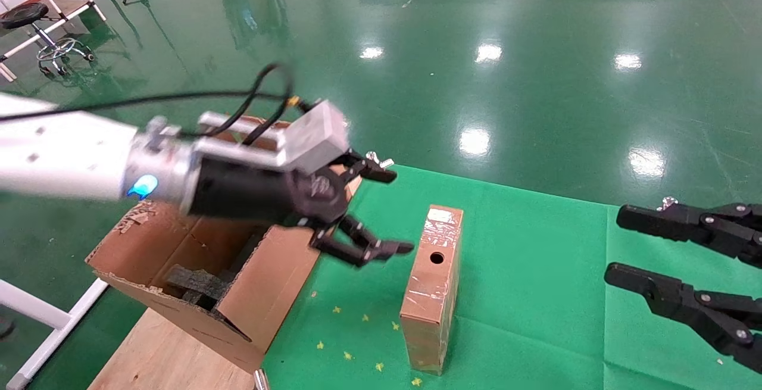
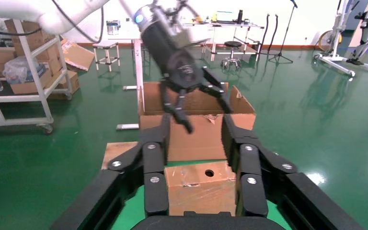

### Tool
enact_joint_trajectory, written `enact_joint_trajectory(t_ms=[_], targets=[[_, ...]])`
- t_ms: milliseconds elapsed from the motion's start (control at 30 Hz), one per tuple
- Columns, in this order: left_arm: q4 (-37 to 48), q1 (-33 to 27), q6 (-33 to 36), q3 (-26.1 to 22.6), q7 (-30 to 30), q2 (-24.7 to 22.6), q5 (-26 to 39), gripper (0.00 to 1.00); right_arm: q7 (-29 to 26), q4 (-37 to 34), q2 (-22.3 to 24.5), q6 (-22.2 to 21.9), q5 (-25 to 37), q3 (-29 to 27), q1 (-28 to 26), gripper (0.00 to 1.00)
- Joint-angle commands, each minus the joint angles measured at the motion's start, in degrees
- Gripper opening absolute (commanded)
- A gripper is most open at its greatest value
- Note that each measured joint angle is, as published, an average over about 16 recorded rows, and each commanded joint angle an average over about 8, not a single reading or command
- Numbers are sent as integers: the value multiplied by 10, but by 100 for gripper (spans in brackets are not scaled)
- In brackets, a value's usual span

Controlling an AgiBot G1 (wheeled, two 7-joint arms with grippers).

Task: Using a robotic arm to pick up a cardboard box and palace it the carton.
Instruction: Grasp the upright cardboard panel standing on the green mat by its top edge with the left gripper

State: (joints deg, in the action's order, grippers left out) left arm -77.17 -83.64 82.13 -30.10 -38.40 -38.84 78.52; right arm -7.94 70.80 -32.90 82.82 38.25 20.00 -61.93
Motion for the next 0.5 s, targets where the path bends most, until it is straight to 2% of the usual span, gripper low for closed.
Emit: enact_joint_trajectory(t_ms=[33,267,500], targets=[[1,-39,3,-23,-60,-19,48,100,0,0,0,0,0,0,0,0],[6,-133,56,-91,-297,-102,144,100,0,0,0,0,0,0,0,0],[5,-164,72,-154,-430,-163,190,100,0,0,0,0,0,0,0,0]])
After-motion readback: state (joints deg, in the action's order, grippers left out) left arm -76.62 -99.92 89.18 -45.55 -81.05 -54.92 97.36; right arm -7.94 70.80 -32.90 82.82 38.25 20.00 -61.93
